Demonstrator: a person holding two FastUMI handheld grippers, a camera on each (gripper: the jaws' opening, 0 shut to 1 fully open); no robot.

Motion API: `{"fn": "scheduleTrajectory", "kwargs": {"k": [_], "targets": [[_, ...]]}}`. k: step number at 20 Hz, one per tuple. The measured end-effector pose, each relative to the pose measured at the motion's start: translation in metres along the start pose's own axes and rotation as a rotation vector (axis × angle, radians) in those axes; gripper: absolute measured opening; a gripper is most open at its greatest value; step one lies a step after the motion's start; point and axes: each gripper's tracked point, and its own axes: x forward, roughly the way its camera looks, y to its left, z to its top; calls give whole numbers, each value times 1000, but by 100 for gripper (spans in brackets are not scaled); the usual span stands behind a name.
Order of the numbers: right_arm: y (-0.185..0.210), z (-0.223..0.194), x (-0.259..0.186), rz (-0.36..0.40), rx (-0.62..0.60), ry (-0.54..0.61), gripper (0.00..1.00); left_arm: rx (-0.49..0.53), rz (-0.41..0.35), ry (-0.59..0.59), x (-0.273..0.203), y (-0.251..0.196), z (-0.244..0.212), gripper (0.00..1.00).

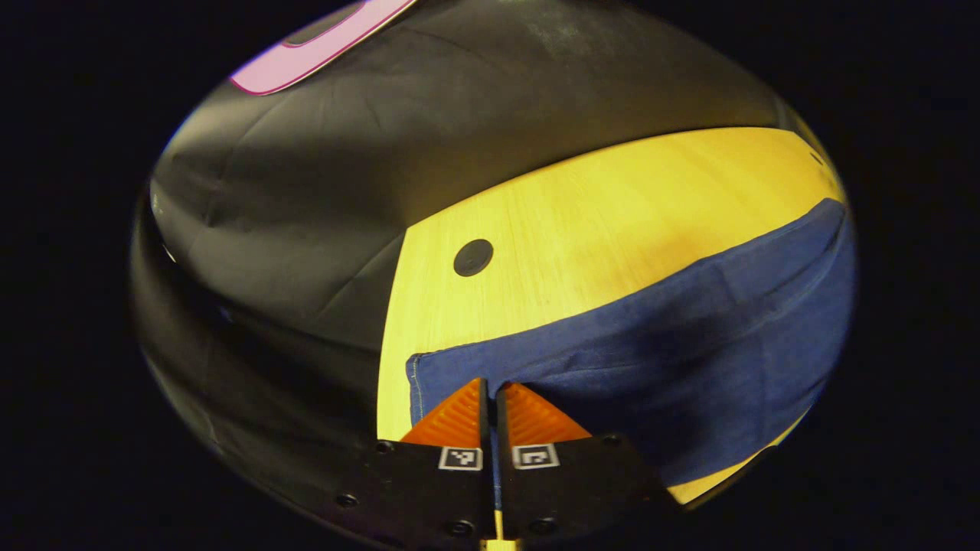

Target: Grasp the waist and the cuffs of the jeans and fold them to make the two legs overlap; first hold the waist and fold one-third of the jeans toward the cuffs, then hold the cuffs and fold the remaining one-third in the same direction to finish folding.

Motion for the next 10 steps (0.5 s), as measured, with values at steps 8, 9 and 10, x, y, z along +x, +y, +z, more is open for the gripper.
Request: {"fn": "scheduleTrajectory", "kwargs": {"k": [8,9,10], "targets": [[-43,12,-39,-10,179,-86,100,-275,-58,-204,-50,-32,42,95],[-54,8,-49,-22,200,-95,100,-300,-78,-235,-60,-35,50,95],[-66,2,-58,-37,219,-105,100,-315,-89,-260,-70,-38,54,95]]}}
